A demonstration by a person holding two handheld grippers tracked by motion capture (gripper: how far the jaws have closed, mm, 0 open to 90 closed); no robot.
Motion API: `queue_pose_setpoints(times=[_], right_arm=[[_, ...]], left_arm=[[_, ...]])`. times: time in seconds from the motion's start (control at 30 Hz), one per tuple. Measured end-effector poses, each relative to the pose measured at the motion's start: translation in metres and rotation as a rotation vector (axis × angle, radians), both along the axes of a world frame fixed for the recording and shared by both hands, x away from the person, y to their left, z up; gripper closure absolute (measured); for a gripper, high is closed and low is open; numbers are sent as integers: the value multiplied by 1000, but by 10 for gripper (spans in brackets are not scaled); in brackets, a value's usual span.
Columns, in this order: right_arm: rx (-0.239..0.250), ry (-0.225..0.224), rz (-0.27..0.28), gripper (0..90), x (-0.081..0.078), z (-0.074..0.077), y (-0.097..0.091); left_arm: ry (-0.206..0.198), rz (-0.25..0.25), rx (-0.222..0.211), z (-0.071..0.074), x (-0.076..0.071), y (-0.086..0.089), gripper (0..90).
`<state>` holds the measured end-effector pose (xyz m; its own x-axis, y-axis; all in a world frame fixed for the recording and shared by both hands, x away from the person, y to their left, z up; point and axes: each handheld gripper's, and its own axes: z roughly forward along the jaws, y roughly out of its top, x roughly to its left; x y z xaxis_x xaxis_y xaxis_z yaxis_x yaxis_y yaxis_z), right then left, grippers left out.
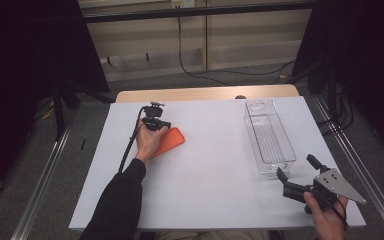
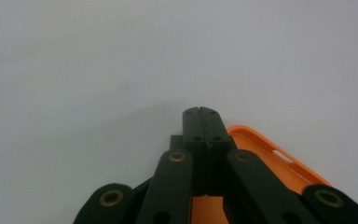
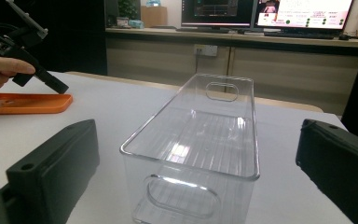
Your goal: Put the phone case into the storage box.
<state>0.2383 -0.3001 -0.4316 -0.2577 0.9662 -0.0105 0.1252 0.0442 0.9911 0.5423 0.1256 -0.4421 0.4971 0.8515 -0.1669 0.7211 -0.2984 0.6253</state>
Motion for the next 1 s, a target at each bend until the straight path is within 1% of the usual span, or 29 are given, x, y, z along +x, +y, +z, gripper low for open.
queue_pose_setpoints(times=[0.03, 0.23, 0.3, 0.37, 0.5, 0.57, 0.7, 0.77, 0.8, 0.83, 1.0], right_arm=[[0, 0, 0, 0, 0, 0, 0], [2, -3, 0, 0, 0, 0, 0], [0, -5, 0, 0, 0, 0, -1], [0, -5, 1, 0, 0, 0, -1], [3, -5, 2, 0, 0, 0, 0], [5, -7, 3, 0, 0, 0, -1], [4, -8, 4, 0, 0, 0, 0], [5, -8, 4, 0, 0, 0, 0], [6, -8, 4, 0, -1, 1, -1], [6, -8, 4, 0, -1, 1, -1], [7, -10, 2, 0, 0, 1, -1]], left_arm=[[2, 1, -8, 0, 0, 0, 900], [2, -9, -8, -1, -1, -1, 900], [-1, -33, -5, -1, -2, -1, 900], [0, -34, -4, -1, -3, -2, 900], [1, -54, 5, 0, -5, -5, 900], [4, -65, -3, 0, -7, -7, 900], [3, -74, -5, 0, -8, -10, 900], [-10, -76, 11, 0, -10, -13, 900], [-12, -79, 10, 0, -11, -14, 900], [-9, -89, 14, 0, -11, -14, 900], [-6, -103, 14, 0, -14, -16, 900]])
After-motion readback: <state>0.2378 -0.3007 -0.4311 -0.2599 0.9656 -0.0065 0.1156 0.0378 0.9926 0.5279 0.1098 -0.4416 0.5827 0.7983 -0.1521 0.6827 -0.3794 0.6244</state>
